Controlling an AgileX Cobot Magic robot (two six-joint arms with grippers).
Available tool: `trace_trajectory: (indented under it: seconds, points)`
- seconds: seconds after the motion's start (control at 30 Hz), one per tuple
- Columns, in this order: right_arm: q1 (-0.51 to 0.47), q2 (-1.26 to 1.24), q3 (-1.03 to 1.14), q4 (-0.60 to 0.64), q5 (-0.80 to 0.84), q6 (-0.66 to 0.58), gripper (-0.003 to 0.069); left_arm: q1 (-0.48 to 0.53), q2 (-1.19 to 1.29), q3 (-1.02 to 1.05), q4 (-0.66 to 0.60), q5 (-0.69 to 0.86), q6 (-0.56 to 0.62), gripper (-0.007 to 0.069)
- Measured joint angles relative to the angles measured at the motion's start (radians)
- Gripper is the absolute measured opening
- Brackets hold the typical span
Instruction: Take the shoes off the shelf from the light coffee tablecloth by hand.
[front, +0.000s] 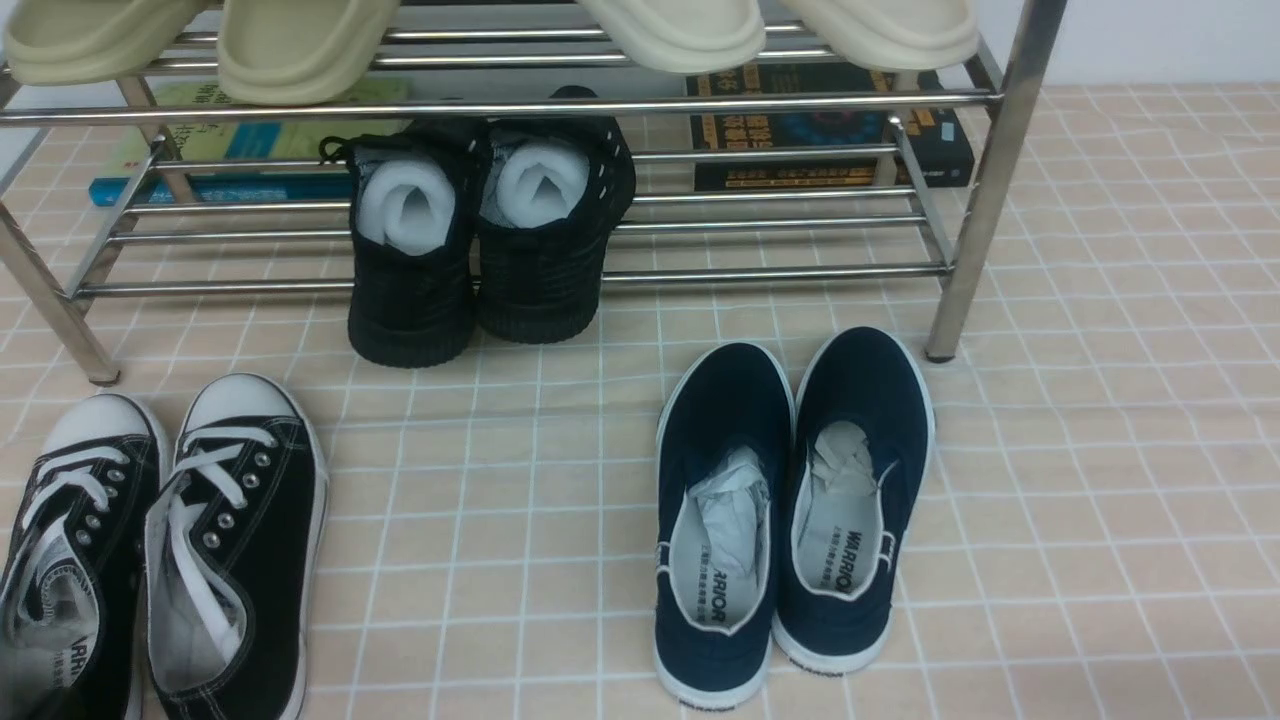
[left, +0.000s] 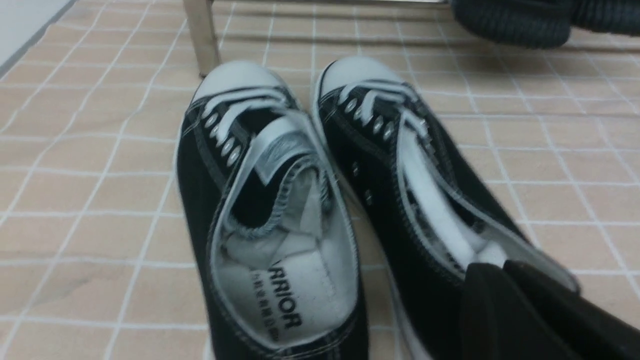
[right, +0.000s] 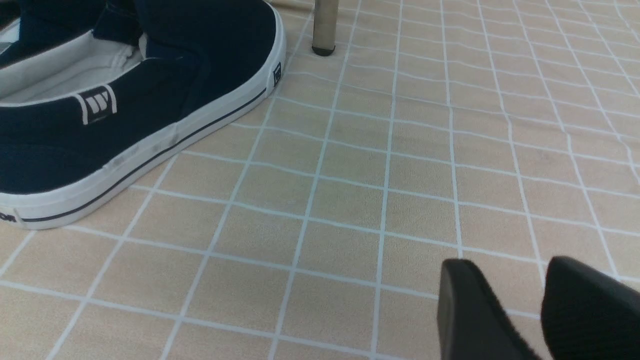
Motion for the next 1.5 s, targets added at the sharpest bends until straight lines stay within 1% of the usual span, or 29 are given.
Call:
trace_trajectory:
  seconds: [0.2,1.5]
  points:
    - [0.000,0.000,0.000,0.000,0.000,0.000,0.0240,0.000,-0.002,0.000,0.029,0.022,-0.016,0.0051]
    - [0.000,0.000,0.000,0.000,0.000,0.000,0.0240,0.000,-0.002,-0.001,0.035,0.025,-0.022,0.0088]
